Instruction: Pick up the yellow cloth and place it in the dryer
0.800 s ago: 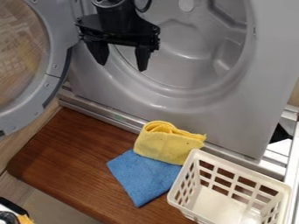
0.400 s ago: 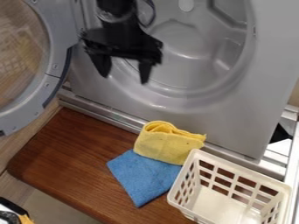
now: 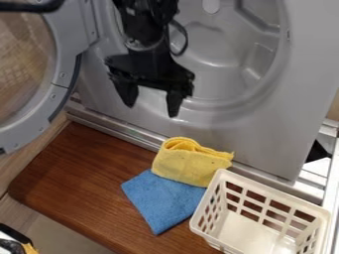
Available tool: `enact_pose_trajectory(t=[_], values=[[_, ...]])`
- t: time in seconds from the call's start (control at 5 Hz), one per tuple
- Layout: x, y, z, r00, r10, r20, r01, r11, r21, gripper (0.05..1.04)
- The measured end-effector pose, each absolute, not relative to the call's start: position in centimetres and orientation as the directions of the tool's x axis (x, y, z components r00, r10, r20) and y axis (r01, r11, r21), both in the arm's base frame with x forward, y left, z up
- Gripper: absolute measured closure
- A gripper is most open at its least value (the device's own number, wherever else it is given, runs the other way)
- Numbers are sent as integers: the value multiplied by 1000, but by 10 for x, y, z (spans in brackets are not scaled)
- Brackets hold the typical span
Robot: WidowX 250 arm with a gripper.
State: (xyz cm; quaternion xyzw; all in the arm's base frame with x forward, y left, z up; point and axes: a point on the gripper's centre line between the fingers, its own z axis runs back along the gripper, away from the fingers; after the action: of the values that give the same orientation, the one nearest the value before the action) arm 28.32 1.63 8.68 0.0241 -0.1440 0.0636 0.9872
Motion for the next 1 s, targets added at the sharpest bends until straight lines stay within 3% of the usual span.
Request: enact_pose_trajectory(t=[0.2, 0.6, 1.0], values=[[284, 11, 70, 970, -15, 241, 9, 1000, 23, 84], [282, 10, 40, 982, -70, 175, 71, 997, 5, 84], [276, 3, 17, 988, -110, 112, 106, 994, 36, 84]])
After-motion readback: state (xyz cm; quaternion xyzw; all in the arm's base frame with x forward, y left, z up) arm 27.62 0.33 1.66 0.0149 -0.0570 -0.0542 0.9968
